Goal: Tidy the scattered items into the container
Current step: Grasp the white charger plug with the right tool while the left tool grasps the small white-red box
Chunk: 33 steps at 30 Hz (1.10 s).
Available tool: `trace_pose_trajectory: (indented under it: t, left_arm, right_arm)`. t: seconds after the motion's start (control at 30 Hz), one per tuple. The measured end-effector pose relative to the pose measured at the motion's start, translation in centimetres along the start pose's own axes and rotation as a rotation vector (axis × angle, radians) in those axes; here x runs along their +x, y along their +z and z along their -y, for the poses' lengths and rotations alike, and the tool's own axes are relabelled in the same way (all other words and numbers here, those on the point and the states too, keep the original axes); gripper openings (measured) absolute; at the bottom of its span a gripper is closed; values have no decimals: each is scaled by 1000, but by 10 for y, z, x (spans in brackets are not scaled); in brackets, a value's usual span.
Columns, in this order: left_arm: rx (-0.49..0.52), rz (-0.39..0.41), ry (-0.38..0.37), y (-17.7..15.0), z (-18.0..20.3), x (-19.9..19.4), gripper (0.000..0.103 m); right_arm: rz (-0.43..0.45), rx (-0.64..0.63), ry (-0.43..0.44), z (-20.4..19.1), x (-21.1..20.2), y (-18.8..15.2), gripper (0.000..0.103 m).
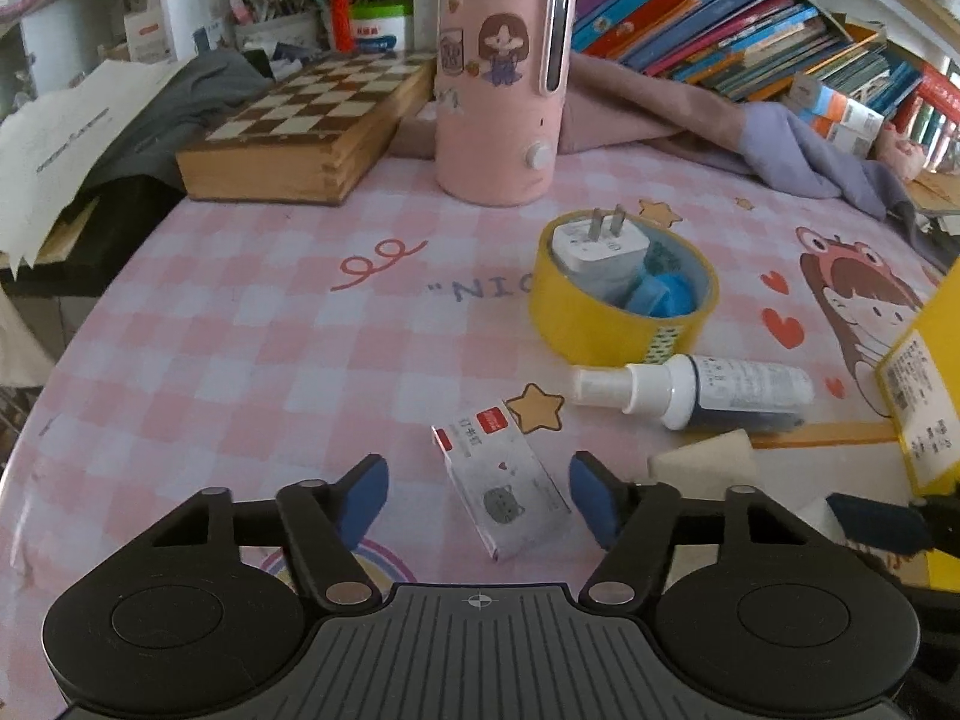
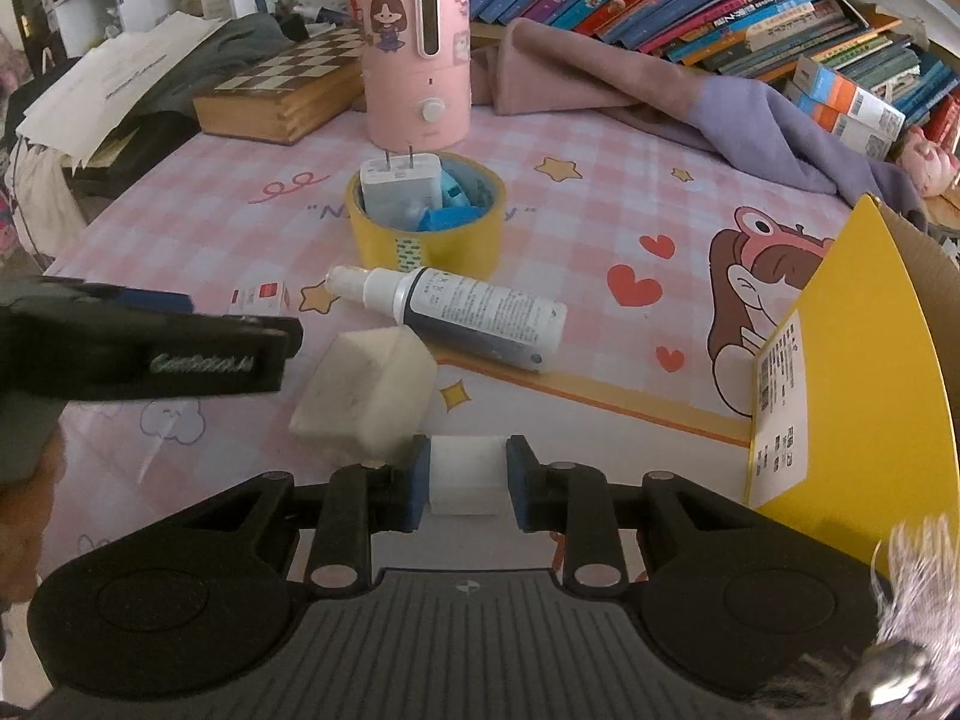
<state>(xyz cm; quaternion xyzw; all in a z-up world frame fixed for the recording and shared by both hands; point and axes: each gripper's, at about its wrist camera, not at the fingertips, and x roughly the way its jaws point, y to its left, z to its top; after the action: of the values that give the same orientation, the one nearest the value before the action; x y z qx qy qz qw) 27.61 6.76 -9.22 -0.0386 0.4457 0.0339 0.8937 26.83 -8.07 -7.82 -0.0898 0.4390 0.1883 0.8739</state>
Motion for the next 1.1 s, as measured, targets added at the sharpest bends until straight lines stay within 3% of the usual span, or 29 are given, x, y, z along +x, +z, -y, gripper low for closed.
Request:
trace_pose_trajectory:
  t: [0.2, 0.27, 0.33, 0.67, 0.83, 1.1]
  left_arm:
    - [91, 3, 4, -5, 11, 2, 52]
    - [98, 6, 0, -5, 10, 1, 38]
    - [98, 6, -4, -4, 9, -1, 29]
    - [40, 60, -4, -6, -6, -26, 28]
    - [26, 49, -14, -12, -9, -32, 28]
    - [25, 48, -8, -14, -10, -37, 28]
  right_arm:
    - [-4, -11, -5, 0, 2, 1, 32]
    - [-5, -6, -13, 1, 2, 1, 36]
    - [-7, 0, -13, 2, 2, 1, 39]
    - [-24, 37, 16, 5, 0, 0, 38]
    - [-27, 26, 18, 3, -4, -1, 49]
    - [-64, -18, 18, -5, 8, -3, 49]
